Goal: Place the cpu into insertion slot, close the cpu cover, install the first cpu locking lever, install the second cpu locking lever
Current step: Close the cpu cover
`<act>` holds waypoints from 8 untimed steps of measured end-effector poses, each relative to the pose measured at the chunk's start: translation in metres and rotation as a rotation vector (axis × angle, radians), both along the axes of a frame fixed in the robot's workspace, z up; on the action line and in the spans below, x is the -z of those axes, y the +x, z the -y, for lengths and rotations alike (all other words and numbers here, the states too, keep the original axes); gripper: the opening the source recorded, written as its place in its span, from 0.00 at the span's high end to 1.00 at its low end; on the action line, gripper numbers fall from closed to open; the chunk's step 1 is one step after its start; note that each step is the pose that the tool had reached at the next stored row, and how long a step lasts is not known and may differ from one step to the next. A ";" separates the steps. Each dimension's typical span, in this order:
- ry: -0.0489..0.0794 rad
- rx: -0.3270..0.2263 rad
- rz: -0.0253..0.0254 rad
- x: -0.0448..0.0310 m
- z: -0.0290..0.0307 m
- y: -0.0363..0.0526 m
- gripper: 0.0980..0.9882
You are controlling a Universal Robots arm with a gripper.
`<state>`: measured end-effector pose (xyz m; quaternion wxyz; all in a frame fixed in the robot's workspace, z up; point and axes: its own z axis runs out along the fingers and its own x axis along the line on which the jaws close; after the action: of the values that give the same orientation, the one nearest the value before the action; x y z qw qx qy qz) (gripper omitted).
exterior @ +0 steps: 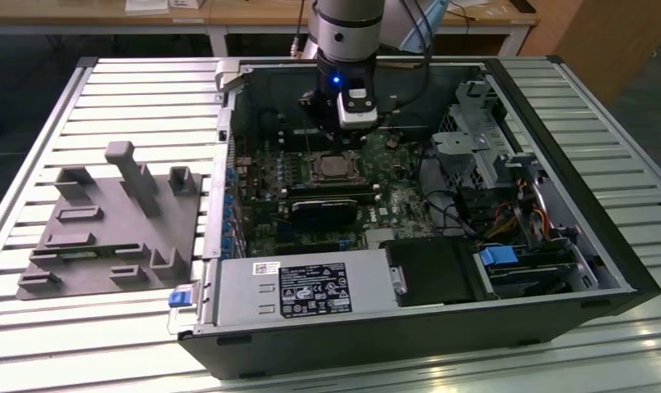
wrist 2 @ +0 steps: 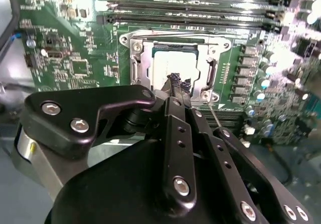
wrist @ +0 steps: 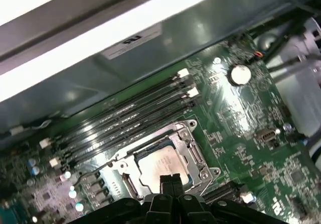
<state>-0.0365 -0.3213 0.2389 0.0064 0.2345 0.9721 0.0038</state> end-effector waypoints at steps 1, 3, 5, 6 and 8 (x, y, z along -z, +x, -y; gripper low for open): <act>0.000 -0.019 0.0000 0.0000 0.0000 0.0000 1.00; 0.000 -0.055 0.0000 0.0001 0.0000 0.0000 1.00; 0.000 -0.091 0.0000 0.0002 0.0000 0.0000 1.00; 0.000 -0.109 -0.0001 0.0003 0.0000 0.0000 1.00; 0.000 -0.145 0.0000 0.0004 0.0000 0.0000 1.00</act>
<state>-0.0365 -0.3213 0.2385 0.0061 0.1636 0.9865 0.0042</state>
